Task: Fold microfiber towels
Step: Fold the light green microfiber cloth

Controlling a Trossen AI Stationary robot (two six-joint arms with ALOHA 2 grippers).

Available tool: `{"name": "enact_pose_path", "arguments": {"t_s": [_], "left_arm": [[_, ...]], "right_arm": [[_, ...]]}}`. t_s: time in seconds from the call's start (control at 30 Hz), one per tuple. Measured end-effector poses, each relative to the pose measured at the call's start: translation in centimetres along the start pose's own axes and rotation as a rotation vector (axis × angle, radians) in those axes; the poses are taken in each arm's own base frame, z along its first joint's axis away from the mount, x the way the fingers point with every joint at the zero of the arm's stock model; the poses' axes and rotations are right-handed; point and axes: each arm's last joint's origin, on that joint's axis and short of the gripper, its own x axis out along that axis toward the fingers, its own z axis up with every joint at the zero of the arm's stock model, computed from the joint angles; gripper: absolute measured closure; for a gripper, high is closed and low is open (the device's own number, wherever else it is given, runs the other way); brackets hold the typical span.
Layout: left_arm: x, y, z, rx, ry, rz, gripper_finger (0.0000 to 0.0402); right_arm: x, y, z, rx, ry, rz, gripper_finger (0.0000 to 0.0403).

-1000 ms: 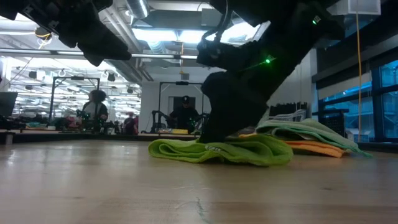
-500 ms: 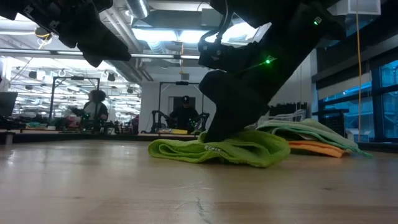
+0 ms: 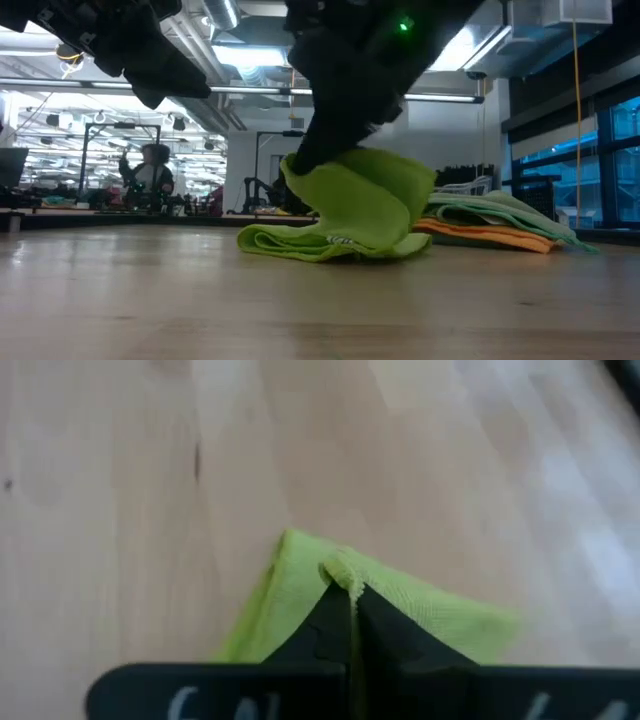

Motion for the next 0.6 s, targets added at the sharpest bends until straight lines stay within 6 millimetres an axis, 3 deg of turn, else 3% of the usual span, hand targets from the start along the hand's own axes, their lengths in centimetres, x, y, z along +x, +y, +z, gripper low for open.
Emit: {"name": "enact_pose_path", "arguments": {"t_s": [0.3,0.6], "left_arm": [[0.0,0.0,0.0,0.000,0.000,0.000,0.0303],[0.0,0.0,0.0,0.001,0.000,0.000,0.0303]], "right_arm": [[-1.9,-0.8,2.7,-0.065,0.006,-0.135,0.0400],[-3.6,-1.4,4.1,-0.117,0.063,-0.168,0.0399]]}}
